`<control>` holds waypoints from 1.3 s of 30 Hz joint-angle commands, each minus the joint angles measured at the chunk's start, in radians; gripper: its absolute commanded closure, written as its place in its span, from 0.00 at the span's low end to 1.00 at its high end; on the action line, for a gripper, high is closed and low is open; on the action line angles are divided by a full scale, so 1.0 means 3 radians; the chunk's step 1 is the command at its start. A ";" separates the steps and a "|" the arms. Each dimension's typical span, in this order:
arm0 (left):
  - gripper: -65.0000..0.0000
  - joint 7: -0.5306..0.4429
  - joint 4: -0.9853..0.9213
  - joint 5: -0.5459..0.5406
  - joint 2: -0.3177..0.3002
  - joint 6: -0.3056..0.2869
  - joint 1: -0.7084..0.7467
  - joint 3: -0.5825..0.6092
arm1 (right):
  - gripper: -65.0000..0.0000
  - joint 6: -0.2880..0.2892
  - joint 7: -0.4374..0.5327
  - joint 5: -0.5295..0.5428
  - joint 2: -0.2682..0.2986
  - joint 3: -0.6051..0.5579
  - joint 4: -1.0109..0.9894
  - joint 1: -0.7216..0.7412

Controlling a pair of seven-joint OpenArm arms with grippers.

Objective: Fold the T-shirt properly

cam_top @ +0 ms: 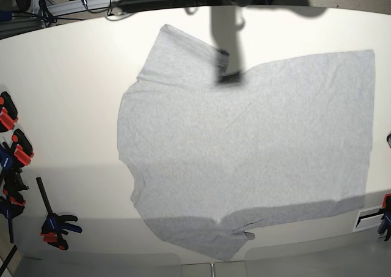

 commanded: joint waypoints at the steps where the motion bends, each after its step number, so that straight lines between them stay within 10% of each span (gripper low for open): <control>1: 0.60 0.0008 0.0090 0.0089 -0.0011 0.0100 0.0075 -0.0004 | 0.62 0.0036 0.0065 0.0024 0.0017 0.0015 0.0094 -0.0064; 10: 0.60 0.0261 0.0632 0.0799 -0.0011 0.0526 0.0075 -0.0004 | 0.62 0.0125 -0.0108 0.0024 0.0006 0.0015 0.0378 0.0039; 21: 0.60 0.0221 0.0931 0.1096 -0.0257 0.0534 -0.0160 0.0000 | 0.62 0.0954 -0.0195 0.0024 -0.0074 0.0011 0.0491 0.0795; 27: 0.60 0.0261 0.0931 0.1462 -0.0393 0.0533 -0.0490 0.0000 | 0.62 0.0954 -0.0534 -0.0017 -0.0121 -0.0031 0.0491 0.1363; 39: 0.60 0.0528 0.0931 0.1706 -0.0454 0.0524 -0.0619 0.0001 | 0.62 0.0940 -0.1470 -0.1884 0.0053 -0.1105 0.0918 0.1634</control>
